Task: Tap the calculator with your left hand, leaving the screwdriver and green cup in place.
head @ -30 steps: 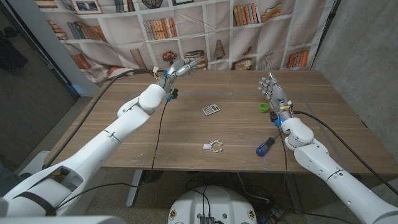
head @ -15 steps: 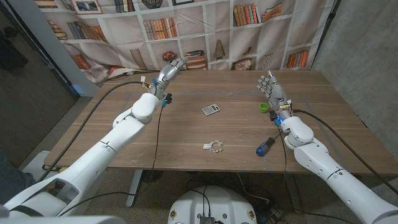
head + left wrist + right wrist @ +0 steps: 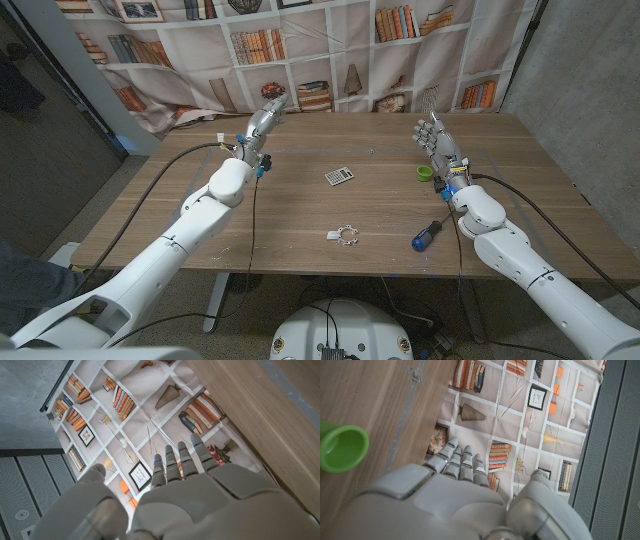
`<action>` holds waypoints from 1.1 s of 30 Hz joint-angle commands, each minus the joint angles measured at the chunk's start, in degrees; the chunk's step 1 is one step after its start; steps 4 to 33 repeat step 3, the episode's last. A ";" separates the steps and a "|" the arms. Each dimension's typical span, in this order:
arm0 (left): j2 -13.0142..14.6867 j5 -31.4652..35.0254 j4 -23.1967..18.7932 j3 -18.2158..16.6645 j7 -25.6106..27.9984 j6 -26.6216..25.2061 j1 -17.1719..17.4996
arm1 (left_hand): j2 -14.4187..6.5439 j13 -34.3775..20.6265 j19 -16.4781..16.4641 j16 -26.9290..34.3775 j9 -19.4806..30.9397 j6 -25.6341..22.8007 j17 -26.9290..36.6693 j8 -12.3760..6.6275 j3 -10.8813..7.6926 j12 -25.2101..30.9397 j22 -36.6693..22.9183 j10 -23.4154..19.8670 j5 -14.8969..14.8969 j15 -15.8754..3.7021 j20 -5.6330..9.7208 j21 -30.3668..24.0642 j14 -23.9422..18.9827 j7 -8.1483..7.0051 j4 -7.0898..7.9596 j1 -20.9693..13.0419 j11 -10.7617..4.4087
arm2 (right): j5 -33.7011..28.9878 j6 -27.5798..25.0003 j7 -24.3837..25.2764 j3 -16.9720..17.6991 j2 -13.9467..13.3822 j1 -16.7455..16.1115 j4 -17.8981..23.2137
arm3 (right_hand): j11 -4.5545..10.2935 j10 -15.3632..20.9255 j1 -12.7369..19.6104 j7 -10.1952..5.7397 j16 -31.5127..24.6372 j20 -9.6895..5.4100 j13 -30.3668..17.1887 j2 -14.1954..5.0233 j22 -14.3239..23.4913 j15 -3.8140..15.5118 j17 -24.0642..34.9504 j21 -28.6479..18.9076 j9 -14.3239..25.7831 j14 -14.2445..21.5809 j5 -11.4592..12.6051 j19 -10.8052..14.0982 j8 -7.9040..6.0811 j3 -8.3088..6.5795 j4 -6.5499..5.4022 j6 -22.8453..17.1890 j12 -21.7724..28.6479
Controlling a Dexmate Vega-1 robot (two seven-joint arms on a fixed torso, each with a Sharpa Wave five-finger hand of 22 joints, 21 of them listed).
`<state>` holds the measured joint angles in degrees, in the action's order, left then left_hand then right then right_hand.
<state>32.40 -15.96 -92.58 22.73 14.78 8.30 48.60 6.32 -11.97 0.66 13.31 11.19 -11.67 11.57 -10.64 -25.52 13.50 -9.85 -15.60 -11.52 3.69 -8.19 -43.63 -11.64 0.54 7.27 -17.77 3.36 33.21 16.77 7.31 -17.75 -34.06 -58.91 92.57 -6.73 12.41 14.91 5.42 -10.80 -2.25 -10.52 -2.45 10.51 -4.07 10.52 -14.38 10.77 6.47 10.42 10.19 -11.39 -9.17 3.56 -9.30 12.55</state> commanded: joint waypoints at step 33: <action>-0.42 -0.88 0.24 0.32 1.57 0.20 0.10 | -0.01 -0.15 0.36 -0.05 0.03 -1.07 0.02 -0.85 0.05 0.04 -0.15 -0.82 -0.24 0.00 -0.28 0.28 -0.10 0.53 -0.19 -0.20 0.19 | 0.53 -0.43 -1.73 -0.61 0.30 2.19 -1.75 | -0.21 0.52 -0.16 -0.30 0.10 -0.70 -0.15 -0.03 0.17 -0.22 0.13 0.35 0.23 0.36 -0.16 0.59 0.03 -0.03 0.40 -0.16 -0.06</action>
